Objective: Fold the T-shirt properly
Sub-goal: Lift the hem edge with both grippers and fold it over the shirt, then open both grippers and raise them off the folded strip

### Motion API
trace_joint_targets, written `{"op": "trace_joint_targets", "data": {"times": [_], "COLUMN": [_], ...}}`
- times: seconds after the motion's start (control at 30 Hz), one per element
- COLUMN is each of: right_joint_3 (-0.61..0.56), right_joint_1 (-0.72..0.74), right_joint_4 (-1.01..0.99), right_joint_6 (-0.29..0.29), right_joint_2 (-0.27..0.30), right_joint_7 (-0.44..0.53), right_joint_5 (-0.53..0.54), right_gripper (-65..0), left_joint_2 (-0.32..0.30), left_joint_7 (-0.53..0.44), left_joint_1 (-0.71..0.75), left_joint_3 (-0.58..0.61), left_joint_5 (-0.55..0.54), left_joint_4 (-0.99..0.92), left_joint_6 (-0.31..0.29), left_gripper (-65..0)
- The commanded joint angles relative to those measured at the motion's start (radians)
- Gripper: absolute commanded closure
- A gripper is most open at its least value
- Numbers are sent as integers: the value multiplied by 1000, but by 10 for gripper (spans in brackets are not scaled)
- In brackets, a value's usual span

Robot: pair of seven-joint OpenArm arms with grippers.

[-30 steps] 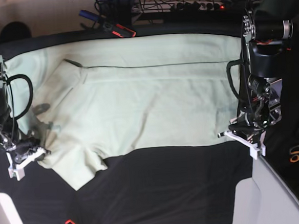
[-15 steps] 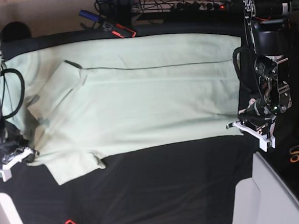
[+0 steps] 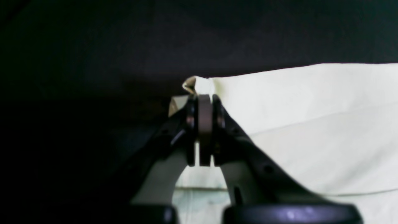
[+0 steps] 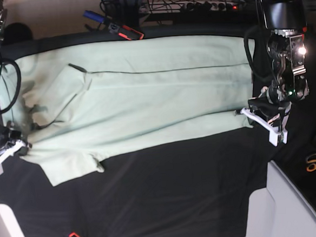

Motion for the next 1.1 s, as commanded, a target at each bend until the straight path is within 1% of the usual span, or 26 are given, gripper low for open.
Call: {"op": "trace_joint_targets", "data": {"times": [0.0,0.1,0.23,0.27,0.4,0.47,0.6,0.67,0.83,1.07], "right_joint_3": [15,26,26,26,28,28,28,28,84,88], "right_joint_1": [8,-23,-64,-72,-113,-130,-153,-163,-184,-212], "right_joint_4": [31,79,140,151,208,235,266,271,269,271], "right_joint_6": [2,2,1,-3,-67,-79,-107,-110,-110,-110], "right_joint_2": [22,22,19,10,-12,-36,-47,-61,-62,-61], "right_joint_7": [3,-38,-63,-71,-97,-98,-126,-129,-155,-158], "right_joint_5": [9,9,14,14,15,15,15,12,9,7], "right_gripper": [0,0,0,0,0,0,0,0,0,0], "left_joint_2": [-17,-18,-28,-38,-43,-38,-38,-38,-46,-38], "left_joint_7": [-16,-16,-14,-14,-14,-14,-16,-16,-16,-16], "left_joint_1": [4,57,111,125,165,182,201,206,223,228], "left_joint_3": [-43,-103,-121,-121,-113,-112,-110,-110,-113,-109], "left_joint_5": [-1,0,0,0,0,0,0,2,2,2], "left_joint_4": [32,83,132,144,155,155,156,156,152,152], "left_joint_6": [10,10,10,10,10,10,10,10,10,10], "left_gripper": [0,0,0,0,0,0,0,0,0,0]}}
